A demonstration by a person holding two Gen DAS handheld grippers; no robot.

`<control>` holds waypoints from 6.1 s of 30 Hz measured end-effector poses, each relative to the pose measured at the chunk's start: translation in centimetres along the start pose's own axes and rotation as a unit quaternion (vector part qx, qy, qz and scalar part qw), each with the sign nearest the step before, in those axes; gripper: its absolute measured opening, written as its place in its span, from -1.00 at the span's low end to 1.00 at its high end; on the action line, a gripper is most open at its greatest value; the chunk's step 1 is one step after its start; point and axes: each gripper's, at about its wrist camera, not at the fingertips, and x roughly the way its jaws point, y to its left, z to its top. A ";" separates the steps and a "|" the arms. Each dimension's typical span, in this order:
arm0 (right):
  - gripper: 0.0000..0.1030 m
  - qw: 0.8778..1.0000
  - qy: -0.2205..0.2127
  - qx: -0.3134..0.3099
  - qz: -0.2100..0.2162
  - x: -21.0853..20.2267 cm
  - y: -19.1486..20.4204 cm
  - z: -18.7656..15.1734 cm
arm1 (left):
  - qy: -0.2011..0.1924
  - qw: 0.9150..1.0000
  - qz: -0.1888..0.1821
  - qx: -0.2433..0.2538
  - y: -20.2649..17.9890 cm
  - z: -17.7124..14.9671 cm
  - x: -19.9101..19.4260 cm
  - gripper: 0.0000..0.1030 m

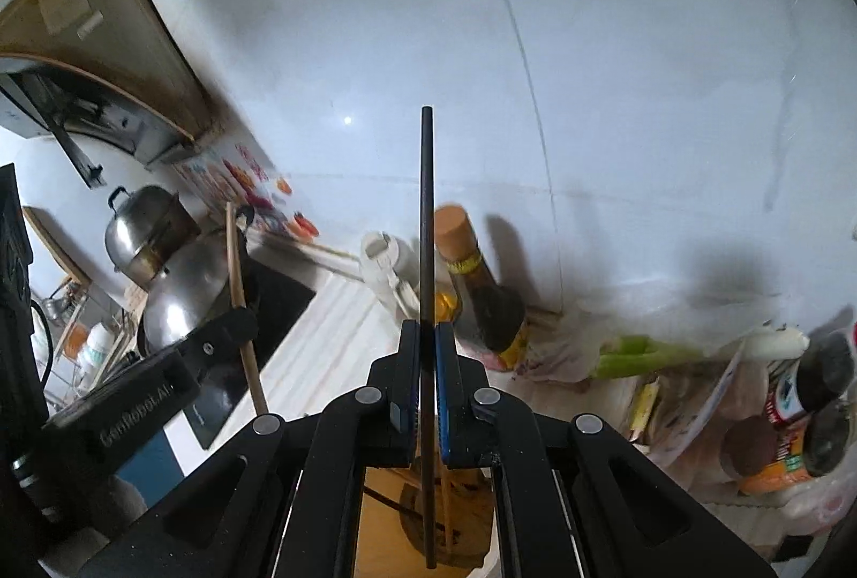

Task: Organize utensils
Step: 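Lower the chopsticks into the holder and open both tools, then move both open tools back down toward the remaining chopsticks, then grasp the crosswise dark chopstick with the left tool while the right tool grasps a light chopstick, then lift the dark chopstick with the left tool while the right tool lifts the light chopstick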

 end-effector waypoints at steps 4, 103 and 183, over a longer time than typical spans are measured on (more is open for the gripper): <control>-0.90 1.000 0.017 -0.009 -0.005 1.4 0.1 -0.8 | 0.013 1.000 0.001 -0.003 0.3 -0.7 1.0 -0.91; -0.83 0.890 0.246 0.319 -0.213 -13.3 -35.9 -36.9 | 0.269 0.737 -0.083 0.614 -27.9 -27.0 15.2 -0.95; -0.86 0.921 0.266 0.239 -0.159 -10.7 -31.1 -37.3 | 0.413 0.903 -0.074 0.087 -2.9 -33.7 9.9 -0.92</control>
